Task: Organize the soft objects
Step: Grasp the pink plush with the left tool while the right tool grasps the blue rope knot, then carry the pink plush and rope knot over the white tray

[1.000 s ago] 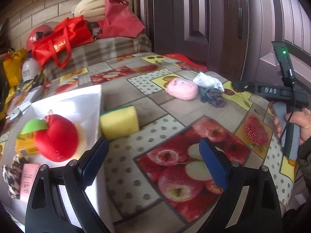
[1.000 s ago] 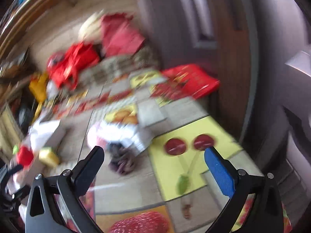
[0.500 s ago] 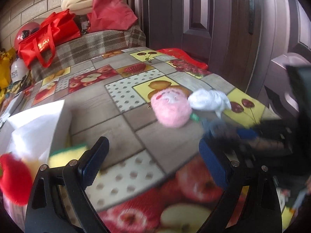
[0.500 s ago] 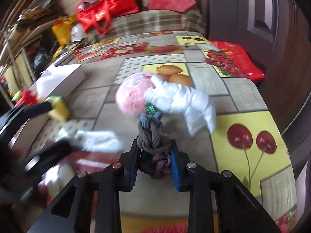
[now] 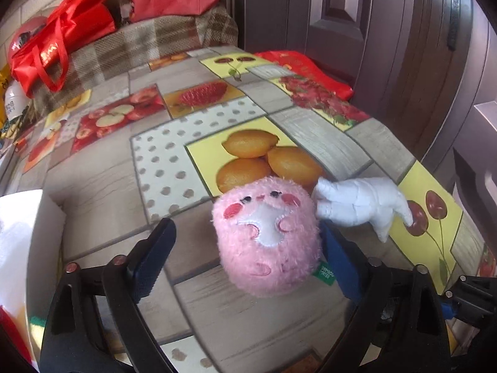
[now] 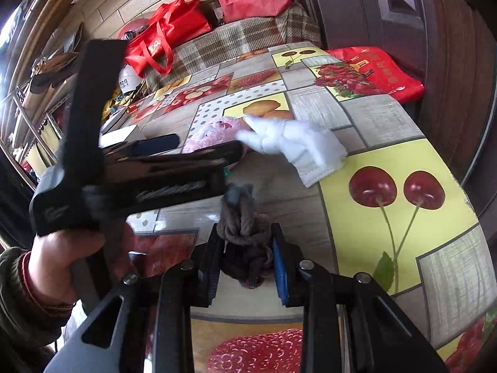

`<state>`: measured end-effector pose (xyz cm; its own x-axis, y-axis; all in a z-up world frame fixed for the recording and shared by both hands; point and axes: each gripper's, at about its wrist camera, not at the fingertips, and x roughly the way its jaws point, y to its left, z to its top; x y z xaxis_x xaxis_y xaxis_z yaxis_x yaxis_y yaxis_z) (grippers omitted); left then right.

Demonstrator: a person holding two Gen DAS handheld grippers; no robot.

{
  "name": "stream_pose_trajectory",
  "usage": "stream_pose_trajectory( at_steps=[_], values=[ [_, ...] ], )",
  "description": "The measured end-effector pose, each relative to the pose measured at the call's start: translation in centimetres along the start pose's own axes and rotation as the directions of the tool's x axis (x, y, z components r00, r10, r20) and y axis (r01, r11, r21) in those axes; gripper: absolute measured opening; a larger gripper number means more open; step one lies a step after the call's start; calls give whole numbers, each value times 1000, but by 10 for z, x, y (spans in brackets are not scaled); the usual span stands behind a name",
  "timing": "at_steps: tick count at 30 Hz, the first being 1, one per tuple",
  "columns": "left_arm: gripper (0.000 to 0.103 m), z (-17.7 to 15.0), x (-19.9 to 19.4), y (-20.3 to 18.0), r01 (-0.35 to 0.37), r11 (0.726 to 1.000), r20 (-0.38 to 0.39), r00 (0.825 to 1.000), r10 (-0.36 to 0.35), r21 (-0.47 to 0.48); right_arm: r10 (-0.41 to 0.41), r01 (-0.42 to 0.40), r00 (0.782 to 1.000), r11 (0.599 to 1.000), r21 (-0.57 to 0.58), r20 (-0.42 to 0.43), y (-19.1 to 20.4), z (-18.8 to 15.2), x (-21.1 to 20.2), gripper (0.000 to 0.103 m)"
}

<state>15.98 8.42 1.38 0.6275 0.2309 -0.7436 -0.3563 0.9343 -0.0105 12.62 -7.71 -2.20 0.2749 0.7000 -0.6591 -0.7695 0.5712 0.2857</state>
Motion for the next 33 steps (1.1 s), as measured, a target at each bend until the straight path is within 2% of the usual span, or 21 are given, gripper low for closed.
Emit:
stream_pose_trajectory(
  at_steps=[1,2,4,7,10,16,20,23,26,28,33],
  values=[
    [62,0,1,1,10,1000,-6,1000,-10,-6,5,-5,1000,1000,6,0,-3,0,-1,29],
    [54,-1,1,4,27,999,-7,1000,-27,-19,10,-10,1000,1000,12,0,-4,0,-1,29],
    [52,-4,-3,9,45,998,6,999,-45,-47,14,-14,1000,1000,19,4,-5,0,-1,29],
    [51,-13,-21,14,63,995,72,996,-58,-73,6,-6,1000,1000,10,16,-4,-1,-3,29],
    [51,-28,-45,10,57,998,152,987,-50,-42,-1,2,999,1000,-6,47,0,-2,-9,29],
    [51,-61,-85,5,64,998,213,975,-68,28,-40,55,989,993,-103,144,20,-6,-26,28],
    [51,-83,-108,12,65,996,237,968,-76,53,-64,118,960,975,-188,271,41,-16,-47,28],
    [51,-101,-130,18,41,997,287,956,-58,64,-41,100,946,980,-170,322,47,-21,-57,28],
    [51,-118,-152,21,-7,997,357,934,-20,75,-11,79,922,984,-160,387,57,-27,-67,28],
    [52,-126,-161,22,-32,996,381,925,-1,81,-4,83,904,983,-166,428,67,-31,-71,28],
    [52,-137,-176,40,-37,999,401,916,25,24,3,85,873,984,-158,487,86,-36,-75,28]
  ],
)
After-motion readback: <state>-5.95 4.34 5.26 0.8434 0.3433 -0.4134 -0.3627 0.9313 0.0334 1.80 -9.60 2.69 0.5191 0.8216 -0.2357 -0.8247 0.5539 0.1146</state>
